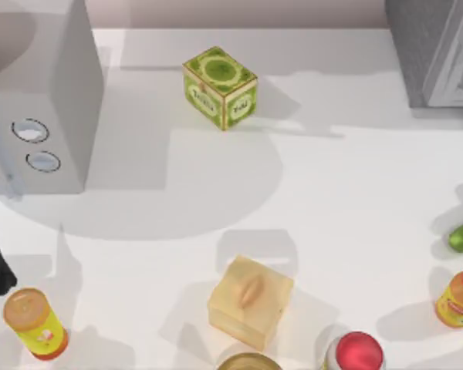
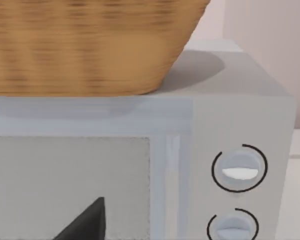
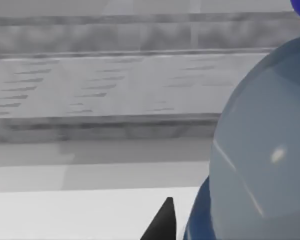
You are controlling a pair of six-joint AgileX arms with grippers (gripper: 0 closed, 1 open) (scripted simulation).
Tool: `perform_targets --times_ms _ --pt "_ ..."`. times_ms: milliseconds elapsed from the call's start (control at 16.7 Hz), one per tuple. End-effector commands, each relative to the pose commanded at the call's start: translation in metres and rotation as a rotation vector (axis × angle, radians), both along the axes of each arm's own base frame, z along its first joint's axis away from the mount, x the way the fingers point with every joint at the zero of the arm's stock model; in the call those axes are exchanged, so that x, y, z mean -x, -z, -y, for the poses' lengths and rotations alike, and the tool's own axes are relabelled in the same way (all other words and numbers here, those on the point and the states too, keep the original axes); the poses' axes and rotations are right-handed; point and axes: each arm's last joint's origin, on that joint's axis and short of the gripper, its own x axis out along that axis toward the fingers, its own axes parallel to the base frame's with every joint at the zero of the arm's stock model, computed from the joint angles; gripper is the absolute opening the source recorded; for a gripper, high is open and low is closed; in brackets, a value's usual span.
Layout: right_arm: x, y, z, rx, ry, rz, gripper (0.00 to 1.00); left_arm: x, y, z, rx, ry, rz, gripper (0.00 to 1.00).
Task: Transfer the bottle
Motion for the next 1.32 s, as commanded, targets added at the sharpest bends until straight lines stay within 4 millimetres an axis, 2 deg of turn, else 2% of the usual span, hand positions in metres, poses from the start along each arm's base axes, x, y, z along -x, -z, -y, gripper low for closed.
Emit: perform_targets --times_ms 180,960,1320 --pt "-0.0001 0.0000 0.0000 0.000 0.000 0.000 0.00 0.0000 0.0000 0.0000 0.000 0.000 0.000 1.00" --pt "-0.0001 0.0000 0.0000 0.000 0.000 0.000 0.98 0.0000 0.0000 0.0000 0.000 0.000 0.000 1.00" --pt "-0.0001 0.0000 0.0000 0.000 0.000 0.000 1.00 0.0000 0.0000 0.0000 0.000 0.000 0.000 1.00"
